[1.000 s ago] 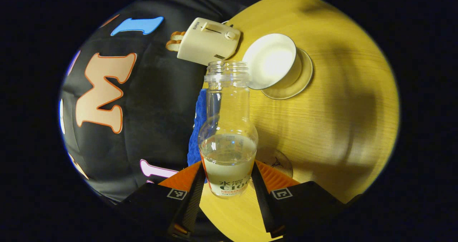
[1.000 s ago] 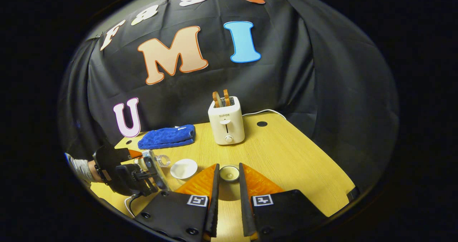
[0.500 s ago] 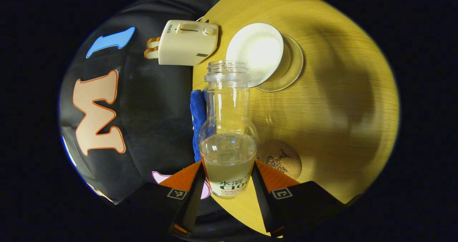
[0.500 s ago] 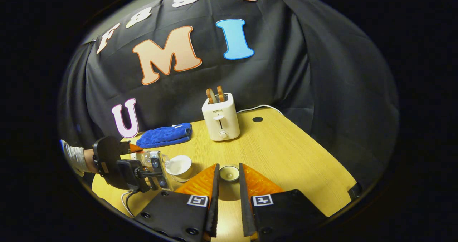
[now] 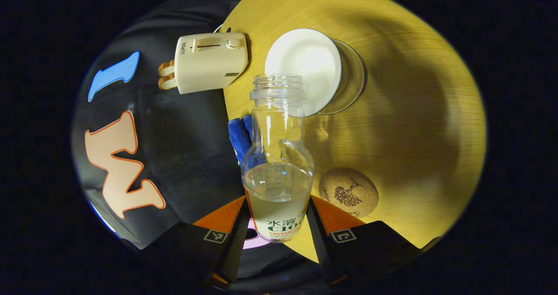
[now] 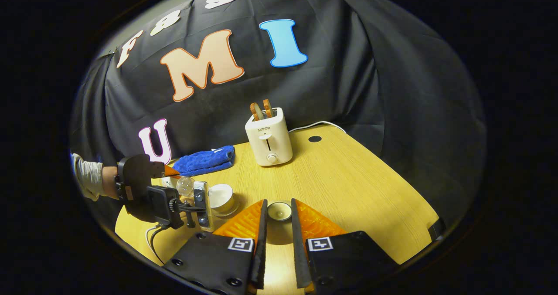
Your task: Open the teacup lid with one hand, grasp the water bottle and pour water into the teacup with the other hand; after pouring, place the water bottle on the coaster and then close the teacup lid.
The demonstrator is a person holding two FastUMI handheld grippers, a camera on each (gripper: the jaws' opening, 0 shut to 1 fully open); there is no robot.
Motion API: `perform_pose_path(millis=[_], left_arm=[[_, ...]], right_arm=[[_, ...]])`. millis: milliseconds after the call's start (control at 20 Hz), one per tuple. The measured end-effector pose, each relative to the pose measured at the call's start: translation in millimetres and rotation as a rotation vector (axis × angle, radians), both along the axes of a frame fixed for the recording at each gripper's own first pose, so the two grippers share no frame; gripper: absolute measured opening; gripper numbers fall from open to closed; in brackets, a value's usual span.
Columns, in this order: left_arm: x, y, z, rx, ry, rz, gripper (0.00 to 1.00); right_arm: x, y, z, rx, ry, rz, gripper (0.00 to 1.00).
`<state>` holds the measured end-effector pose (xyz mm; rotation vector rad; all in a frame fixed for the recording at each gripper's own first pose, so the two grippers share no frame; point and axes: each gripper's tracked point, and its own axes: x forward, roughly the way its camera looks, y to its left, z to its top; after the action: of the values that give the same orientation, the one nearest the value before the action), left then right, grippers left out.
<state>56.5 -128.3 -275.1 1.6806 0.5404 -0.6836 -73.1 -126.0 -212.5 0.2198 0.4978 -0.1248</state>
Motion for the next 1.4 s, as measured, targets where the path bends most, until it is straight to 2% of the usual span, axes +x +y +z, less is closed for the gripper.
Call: perform_pose_path(millis=[300,350,400,850,900,1150,1250,1400], left_arm=[[2.3,-1.4,11.1,0.093,0.001,-0.031,0.7],[3.0,0.5,13.4,0.117,0.002,-0.032,0.7],[3.6,2.2,16.3,0.146,0.004,-0.034,0.7],[12.8,6.5,46.5,0.339,-0.013,-0.082,0.7],[14.8,5.7,50.4,0.355,-0.018,-0.092,0.71],[18.1,4.6,58.1,0.405,-0.031,-0.115,0.7],[20.8,-1.2,62.0,0.42,-0.049,-0.151,0.7],[18.0,-3.6,61.2,0.402,-0.034,-0.151,0.7]], right_arm=[[-1.6,-9.1,-4.5,0.009,0.006,-0.007,0.31],[-1.6,-9.8,-5.1,0.012,0.009,-0.007,0.28],[-0.6,-9.5,-5.9,0.016,0.011,-0.007,0.31],[-0.3,-2.5,-9.5,0.021,0.013,0.032,0.31],[0.1,-1.4,-9.4,0.021,0.013,0.035,0.34],[1.5,1.1,-9.9,0.017,0.011,0.04,0.29],[0.9,2.1,-11.5,0.019,0.015,0.042,0.31],[1.3,4.9,-12.1,0.015,0.017,0.052,0.31]])
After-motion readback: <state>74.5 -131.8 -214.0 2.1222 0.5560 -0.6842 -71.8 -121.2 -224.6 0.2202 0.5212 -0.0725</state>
